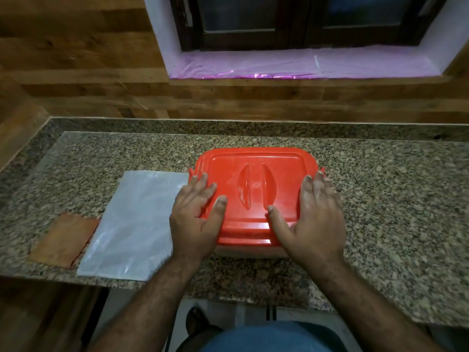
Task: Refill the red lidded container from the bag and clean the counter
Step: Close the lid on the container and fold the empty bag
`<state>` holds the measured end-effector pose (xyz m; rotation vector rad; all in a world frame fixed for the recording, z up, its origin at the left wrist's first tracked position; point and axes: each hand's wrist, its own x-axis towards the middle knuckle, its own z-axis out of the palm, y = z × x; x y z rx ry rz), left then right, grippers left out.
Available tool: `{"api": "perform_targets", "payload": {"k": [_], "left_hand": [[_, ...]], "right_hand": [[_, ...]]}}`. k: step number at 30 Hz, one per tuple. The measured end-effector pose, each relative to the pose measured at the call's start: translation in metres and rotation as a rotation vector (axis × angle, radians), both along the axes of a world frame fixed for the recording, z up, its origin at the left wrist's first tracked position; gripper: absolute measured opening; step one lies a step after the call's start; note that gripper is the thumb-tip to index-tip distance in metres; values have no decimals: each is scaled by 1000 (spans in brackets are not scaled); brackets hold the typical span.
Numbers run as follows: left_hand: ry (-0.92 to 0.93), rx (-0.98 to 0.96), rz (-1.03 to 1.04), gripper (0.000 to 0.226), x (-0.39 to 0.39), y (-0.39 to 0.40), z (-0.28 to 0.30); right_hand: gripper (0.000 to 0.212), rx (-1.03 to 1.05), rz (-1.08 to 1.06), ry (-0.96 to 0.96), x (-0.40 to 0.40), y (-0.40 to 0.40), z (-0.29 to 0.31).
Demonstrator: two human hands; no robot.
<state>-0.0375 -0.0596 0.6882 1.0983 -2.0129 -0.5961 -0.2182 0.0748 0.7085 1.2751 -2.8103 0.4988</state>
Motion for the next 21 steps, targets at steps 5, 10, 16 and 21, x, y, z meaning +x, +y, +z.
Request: {"api": "perform_targets", "payload": {"k": [5, 10, 16, 21], "left_hand": [[-85, -214, -142, 78, 1, -15, -21], [-85, -213, -164, 85, -28, -57, -20], [-190, -130, -147, 93, -96, -131, -5], [-414, -59, -189, 107, -147, -188, 15]], "right_hand": [[105, -14, 15, 49, -12, -10, -6], [105, -19, -8, 75, -37, -44, -5], [103, -61, -32, 68, -94, -122, 4], [107, -28, -13, 70, -146, -183, 10]]}}
